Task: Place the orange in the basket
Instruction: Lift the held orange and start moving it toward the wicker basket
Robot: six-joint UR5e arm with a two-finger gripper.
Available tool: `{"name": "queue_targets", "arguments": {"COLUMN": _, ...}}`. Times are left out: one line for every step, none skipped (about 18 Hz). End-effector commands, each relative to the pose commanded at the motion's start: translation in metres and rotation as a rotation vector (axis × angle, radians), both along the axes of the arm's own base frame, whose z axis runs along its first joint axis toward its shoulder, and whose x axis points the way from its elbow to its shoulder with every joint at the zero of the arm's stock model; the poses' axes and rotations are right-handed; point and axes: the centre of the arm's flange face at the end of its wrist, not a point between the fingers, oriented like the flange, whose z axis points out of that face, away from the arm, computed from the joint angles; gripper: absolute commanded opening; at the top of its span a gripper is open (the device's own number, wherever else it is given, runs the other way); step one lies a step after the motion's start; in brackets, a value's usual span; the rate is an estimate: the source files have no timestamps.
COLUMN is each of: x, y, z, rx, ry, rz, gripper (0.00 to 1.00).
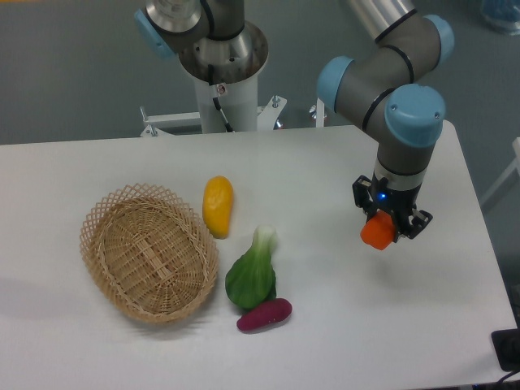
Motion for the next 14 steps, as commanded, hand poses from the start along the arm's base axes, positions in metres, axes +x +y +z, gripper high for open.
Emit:
{"name": "queue_targets", "arguments": {"x": 0.0, "y": -0.001, "z": -0.001, "rx": -0.001, "ry": -0.001, "rz": 0.0, "gripper": 0.51}}
{"name": "queue_targets", "arguments": {"x": 0.0, "y": -0.001, "z": 0.0, "rx": 0.001, "ry": -0.001, "rz": 0.0, "gripper": 0.51}}
{"name": "queue_targets", "arguments": {"x": 0.001, "y": -0.001, "z": -0.001, "rx": -0.001, "ry": -0.003, "rz": 0.0, "gripper": 0.51}}
{"name": "queue_targets", "arguments": {"x": 0.001, "y": -0.001, "z": -0.001, "rx": -0.002, "ry": -0.004, "rz": 0.0, "gripper": 0.51}}
{"name": "queue_targets", "arguments": {"x": 0.003, "y": 0.001, "z": -0.001, "rx": -0.002, "ry": -0.004, "rz": -0.003, "gripper": 0.51}}
{"name": "queue_targets", "arguments": {"x": 0.003, "y": 0.002, "z": -0.001, "rx": -0.002, "ry": -0.002, "rz": 0.0, "gripper": 0.51}}
{"name": "queue_targets", "arguments": {"x": 0.004, "y": 0.002, "z": -0.001, "rx": -0.003, "ry": -0.004, "rz": 0.0, "gripper": 0.51}}
{"name": "queue_targets", "arguments": {"x": 0.005, "y": 0.003, "z": 0.0, "rx": -0.002, "ry": -0.003, "rz": 0.0, "gripper": 0.51}}
{"name": "queue_targets", "arguments": {"x": 0.006, "y": 0.004, "z": -0.001, "rx": -0.004, "ry": -0.003, "rz": -0.003, "gripper": 0.51}}
{"name": "queue_targets", "arguments": {"x": 0.006, "y": 0.004, "z": -0.001, "rx": -0.002, "ry": -0.004, "rz": -0.001, "gripper": 0.51}}
{"name": "queue_targets", "arguments": {"x": 0.008, "y": 0.006, "z": -0.002, "rx": -0.003, "ry": -0.007, "rz": -0.001, "gripper": 0.51}}
{"name": "queue_targets", "arguments": {"x": 0.012, "y": 0.011, "z": -0.002, "rx": -0.002, "ry": -0.008, "rz": 0.001, "gripper": 0.51}}
{"name": "queue_targets", "arguments": {"x": 0.014, "y": 0.013, "z": -0.002, "rx": 0.001, "ry": -0.011, "rz": 0.015, "gripper": 0.51}}
{"name": "queue_targets", "arguments": {"x": 0.016, "y": 0.016, "z": -0.002, "rx": 0.004, "ry": -0.011, "rz": 0.027, "gripper": 0.51}}
